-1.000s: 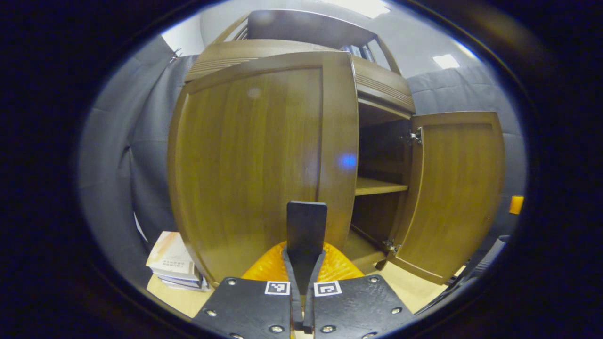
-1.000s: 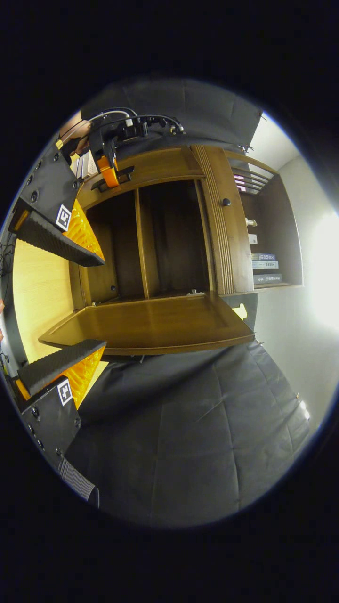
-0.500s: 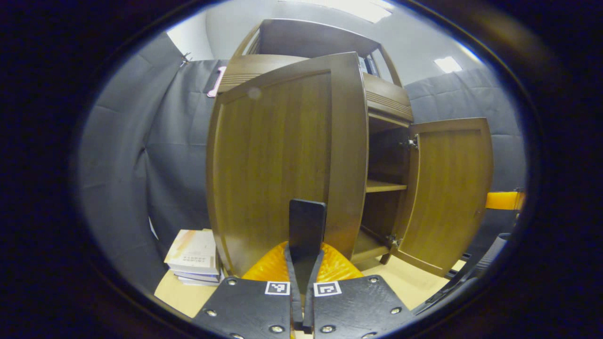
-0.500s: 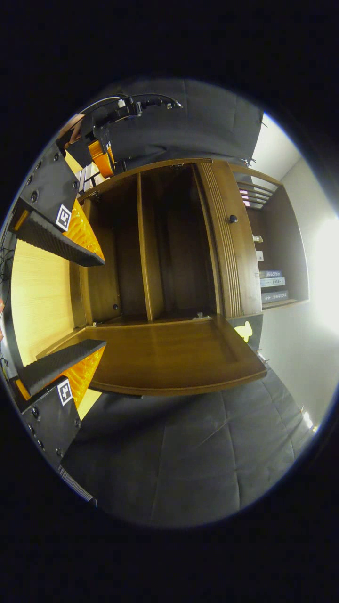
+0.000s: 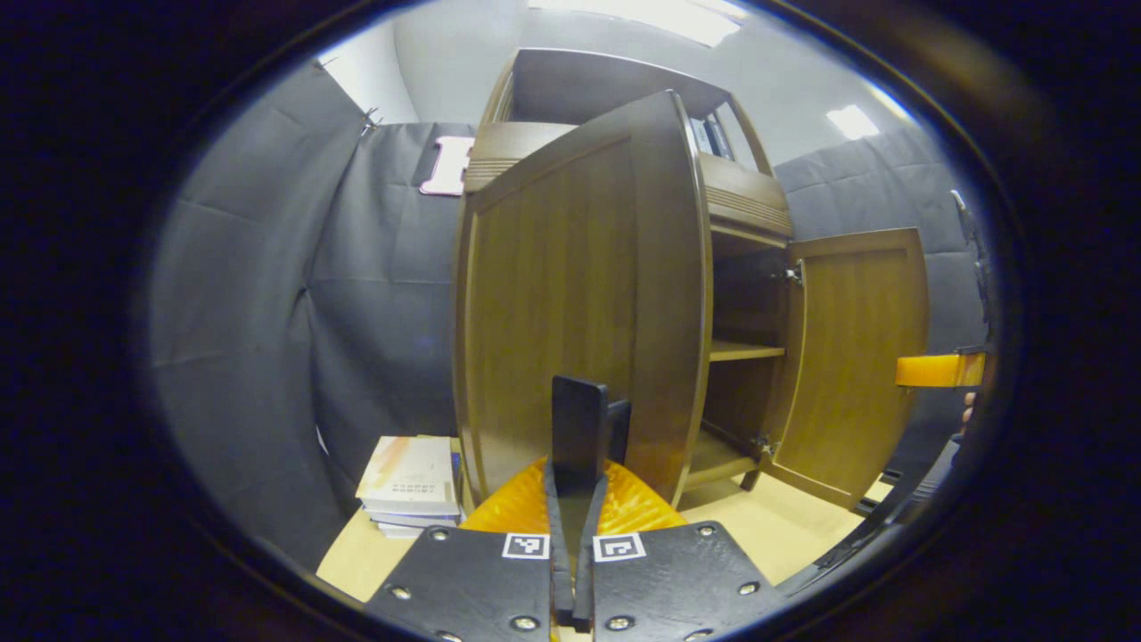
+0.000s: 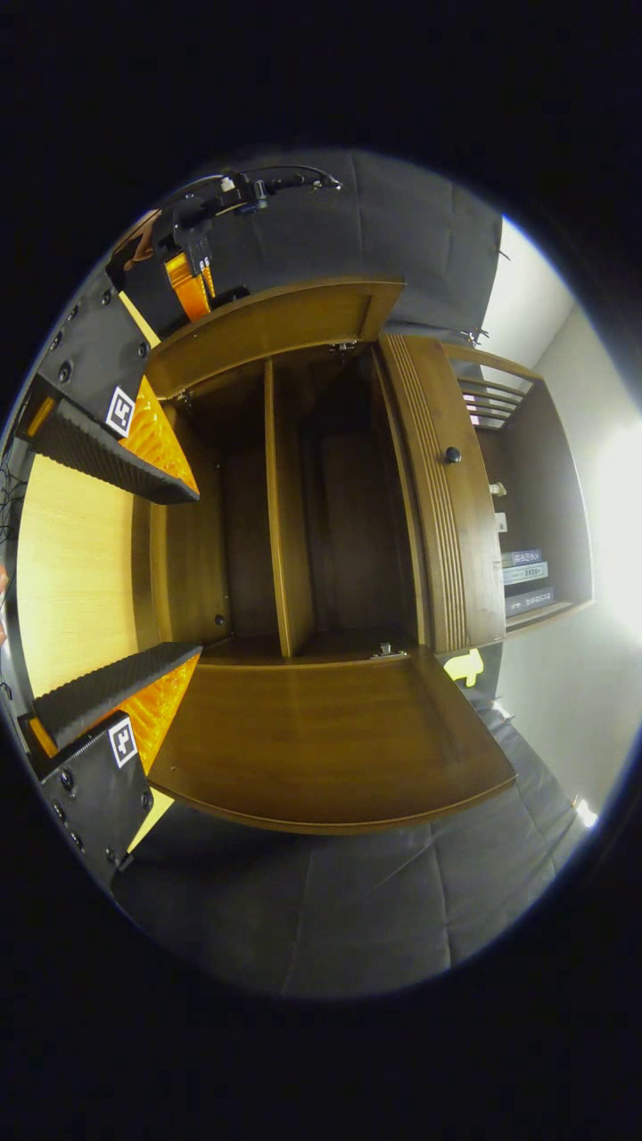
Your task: Open the right door of the double-door shoe cabinet with the right hand, and open the left door with the left hand.
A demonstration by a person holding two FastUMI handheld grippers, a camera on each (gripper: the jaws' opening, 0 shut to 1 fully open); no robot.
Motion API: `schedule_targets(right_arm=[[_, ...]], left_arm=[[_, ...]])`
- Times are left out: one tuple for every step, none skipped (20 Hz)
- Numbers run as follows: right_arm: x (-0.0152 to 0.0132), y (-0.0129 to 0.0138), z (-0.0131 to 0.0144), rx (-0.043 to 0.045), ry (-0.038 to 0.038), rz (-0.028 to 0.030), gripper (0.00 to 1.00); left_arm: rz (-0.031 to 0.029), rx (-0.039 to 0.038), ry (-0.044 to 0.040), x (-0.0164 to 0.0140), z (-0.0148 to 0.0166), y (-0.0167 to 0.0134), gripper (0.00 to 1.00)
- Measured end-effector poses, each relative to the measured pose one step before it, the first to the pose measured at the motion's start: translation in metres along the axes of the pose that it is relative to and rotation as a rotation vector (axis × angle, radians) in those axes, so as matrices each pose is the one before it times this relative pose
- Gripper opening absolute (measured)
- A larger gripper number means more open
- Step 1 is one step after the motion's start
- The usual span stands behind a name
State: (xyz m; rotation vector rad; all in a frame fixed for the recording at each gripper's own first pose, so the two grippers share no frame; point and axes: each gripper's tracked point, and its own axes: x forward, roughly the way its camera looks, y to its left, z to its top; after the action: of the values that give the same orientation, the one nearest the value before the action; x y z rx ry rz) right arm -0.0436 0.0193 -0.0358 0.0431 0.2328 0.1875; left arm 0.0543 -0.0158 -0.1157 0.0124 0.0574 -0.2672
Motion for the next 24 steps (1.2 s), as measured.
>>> schedule_targets(right_arm=[[0.00052,0.00272,-0.00184,0.00164,0.00296,0.00667,0.93],[0.00134,0.00239,-0.00163,0.00042,0.00241,0.00522,0.93],[0.00063,0.00220,-0.00004,0.00041,0.00154,0.00536,0.93],[0.00091,0.00206,-0.00058,-0.00085,0.00089,0.00430,0.93],[0.00050,0.00143,0.00084,-0.00220,-0.00122,0.00219,0.93],[0.00222,0.00148,0.00059,-0.00391,-0.00106,0.00222,0.93],[0.00162,0.00159,0.00052,-0.00560,0.00052,0.00399,0.93],[0.00143,0.00186,-0.00003,-0.00766,0.00106,0.00364,0.93],[0.00204,0.00158,0.00113,-0.00586,0.00047,0.00537,0.93],[0.00256,0.00193,0.00130,-0.00260,-0.00024,0.00653,0.93],[0.00142,0.00180,0.00173,0.00100,-0.00113,0.00453,0.93],[0.00279,0.00155,0.00173,0.00152,-0.00180,0.00298,0.93],[0.00261,0.00131,0.00217,-0.00165,-0.00120,0.00361,0.93],[0.00312,0.00097,0.00050,-0.00468,0.00136,0.00294,0.93],[0.00250,0.00069,0.00132,-0.00549,0.00239,0.00289,0.93],[0.00163,0.00013,0.00051,-0.00430,0.00189,0.00271,0.93],[0.00153,-0.00001,0.00098,-0.00264,-0.00029,0.00127,0.93],[0.00224,-0.00175,-0.00003,0.00071,0.00009,-0.00248,0.93],[0.00162,-0.00175,0.00063,0.00454,0.00090,-0.00139,0.93],[0.00139,-0.00176,-0.00012,0.00548,0.00055,-0.00239,0.98],[0.00091,-0.00347,-0.00011,0.00534,0.00169,-0.00467,0.98],[0.00006,-0.00332,-0.00042,0.00427,0.00033,-0.00455,0.93],[0.00041,-0.00460,0.00066,0.00341,-0.00236,-0.00666,0.98],[0.00058,-0.00415,0.00135,0.00245,-0.00539,-0.00473,0.98]], left_arm=[[0.00643,-0.00046,-0.00255,-0.00548,-0.00006,0.00800,0.03],[0.00774,-0.00181,-0.00268,-0.00726,-0.00072,0.01007,0.03],[0.00269,0.00134,-0.00125,-0.00584,0.00120,0.00925,0.03],[0.00249,0.00688,-0.00017,-0.00563,-0.00106,0.01024,0.04],[0.00374,0.00500,-0.00174,-0.00536,-0.00070,0.01223,0.03],[0.00221,-0.00563,-0.00446,-0.00471,0.00061,0.01622,0.03],[-0.00203,-0.01298,-0.00169,-0.00503,-0.00009,0.01243,0.03],[-0.00307,-0.00250,-0.00160,-0.00268,-0.00081,0.01179,0.03],[-0.00314,0.00509,0.00339,-0.00186,0.00002,0.01203,0.03],[-0.00154,0.00690,0.00312,-0.00127,-0.00142,0.01126,0.03],[0.00065,0.01110,0.00249,-0.00150,0.00058,0.01109,0.03],[0.00061,0.01116,0.00280,-0.00029,-0.00133,0.01042,0.02],[-0.00182,0.00493,0.00247,-0.00108,-0.00016,0.00963,0.02],[-0.01903,-0.00877,0.00933,0.00055,-0.00406,0.00252,0.03],[-0.01115,-0.00914,0.00827,-0.00024,-0.00259,0.00210,0.03],[-0.00596,-0.00198,0.00044,0.00045,-0.00190,0.00297,0.02],[-0.00198,-0.00279,0.00345,0.00066,-0.00057,-0.00040,0.02],[0.00533,-0.00238,0.00638,0.00101,-0.00324,-0.00132,0.02],[0.01194,0.00333,-0.00264,0.00005,-0.00055,0.00031,0.02],[0.01094,0.00294,0.00039,-0.00049,0.00036,-0.00103,0.02],[0.01166,0.00155,-0.00078,-0.00187,0.00101,-0.00003,0.02],[0.01377,-0.00350,-0.00136,-0.00342,0.00049,0.00125,0.02],[0.01209,-0.01045,0.00153,-0.00500,0.00100,-0.00026,0.02],[0.01327,-0.00839,-0.00303,-0.00673,0.00085,0.00009,0.02]])
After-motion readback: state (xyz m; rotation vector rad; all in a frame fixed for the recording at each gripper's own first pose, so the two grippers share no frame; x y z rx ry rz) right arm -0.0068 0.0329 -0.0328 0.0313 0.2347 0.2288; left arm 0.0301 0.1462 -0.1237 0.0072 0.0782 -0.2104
